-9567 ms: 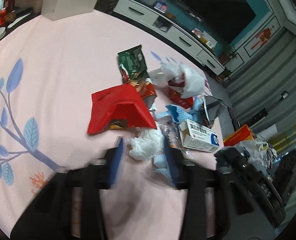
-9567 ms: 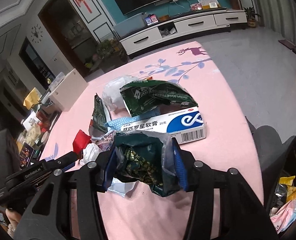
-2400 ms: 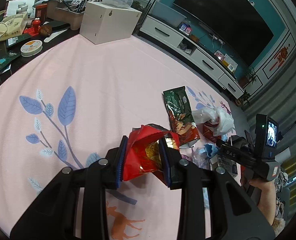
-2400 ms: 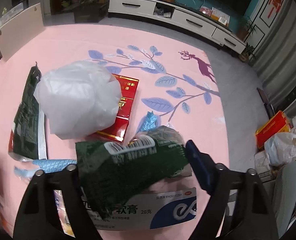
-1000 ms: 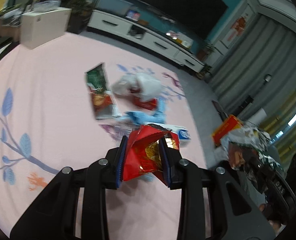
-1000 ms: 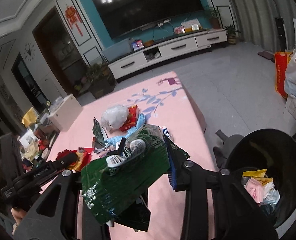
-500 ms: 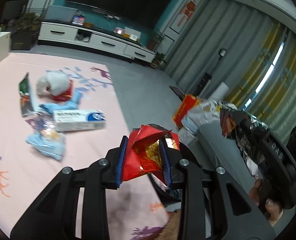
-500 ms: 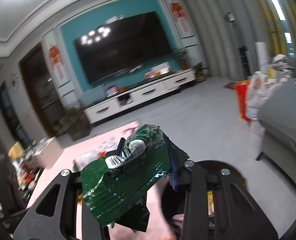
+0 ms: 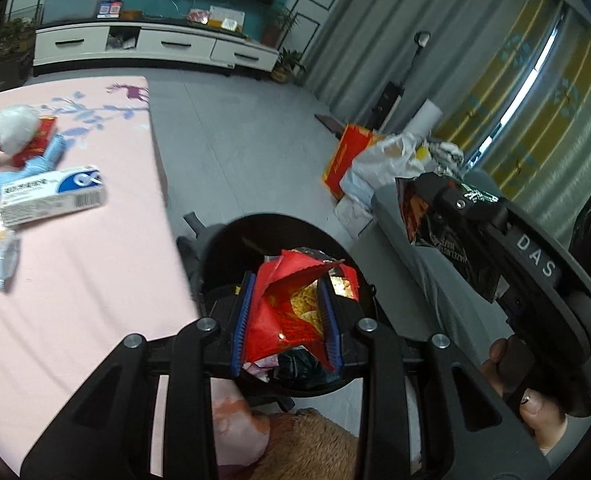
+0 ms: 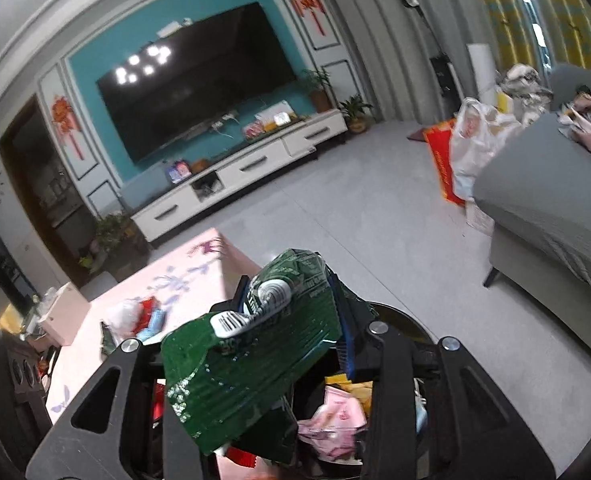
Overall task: Collect trash
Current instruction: 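Carry the red chip bag and green wrapper in both tools over the black bin, then open the left tool to drop the chip bag while the right tool releases the green wrapper into the bin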
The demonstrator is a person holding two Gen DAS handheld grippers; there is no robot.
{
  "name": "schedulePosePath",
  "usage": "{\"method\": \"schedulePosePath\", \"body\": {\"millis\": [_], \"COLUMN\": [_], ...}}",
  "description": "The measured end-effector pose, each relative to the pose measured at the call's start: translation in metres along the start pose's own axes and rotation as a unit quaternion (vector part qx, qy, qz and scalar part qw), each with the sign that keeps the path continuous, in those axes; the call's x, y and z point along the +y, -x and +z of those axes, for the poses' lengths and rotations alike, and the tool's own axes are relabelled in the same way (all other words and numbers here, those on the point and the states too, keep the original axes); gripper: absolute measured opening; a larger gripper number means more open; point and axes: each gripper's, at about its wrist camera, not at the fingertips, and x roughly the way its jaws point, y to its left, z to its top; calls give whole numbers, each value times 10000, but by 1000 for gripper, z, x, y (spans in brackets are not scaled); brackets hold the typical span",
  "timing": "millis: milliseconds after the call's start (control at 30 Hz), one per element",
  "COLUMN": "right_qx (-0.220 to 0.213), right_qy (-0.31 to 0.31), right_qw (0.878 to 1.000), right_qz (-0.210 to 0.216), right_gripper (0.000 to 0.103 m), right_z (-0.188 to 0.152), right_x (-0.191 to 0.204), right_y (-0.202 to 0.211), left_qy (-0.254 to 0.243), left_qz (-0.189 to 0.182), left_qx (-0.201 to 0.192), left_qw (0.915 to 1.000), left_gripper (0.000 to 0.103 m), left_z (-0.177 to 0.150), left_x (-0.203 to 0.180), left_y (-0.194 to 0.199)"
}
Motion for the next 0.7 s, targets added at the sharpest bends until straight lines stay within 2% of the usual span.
{"method": "schedulePosePath", "body": {"millis": [167, 400, 467, 533, 600, 667, 700], "right_qx": [272, 664, 750, 859, 849, 795, 758], "right_qy": [-293, -469, -492, -479, -444, -399, -361], "right_qw": [9989, 9959, 9952, 9945, 9949, 9955, 9961], "right_qz": [-230, -391, -393, -357, -321, -313, -283], "right_gripper": [38, 39, 47, 58, 65, 80, 81], "right_z": [-4, -8, -10, -11, -11, -9, -8], "right_x": [-27, -44, -46, -46, -45, -41, -38], "right_y": [-17, -39, -45, -49, -50, -46, -45], "left_qy": [-100, -243, -264, -197, -189, -225, -226], "left_qz": [37, 74, 54, 30, 60, 113, 141], "left_qx": [233, 577, 639, 614, 575, 530, 439], "left_qw": [9997, 9980, 9976, 9979, 9981, 9983, 9987], "left_gripper": [32, 32, 42, 64, 71, 82, 87], "left_z": [-3, -12, -14, -14, -14, -12, -11], "left_x": [-8, -18, -18, -16, -14, -12, -10], "left_y": [-29, -67, -73, -74, -72, -67, -62]}}
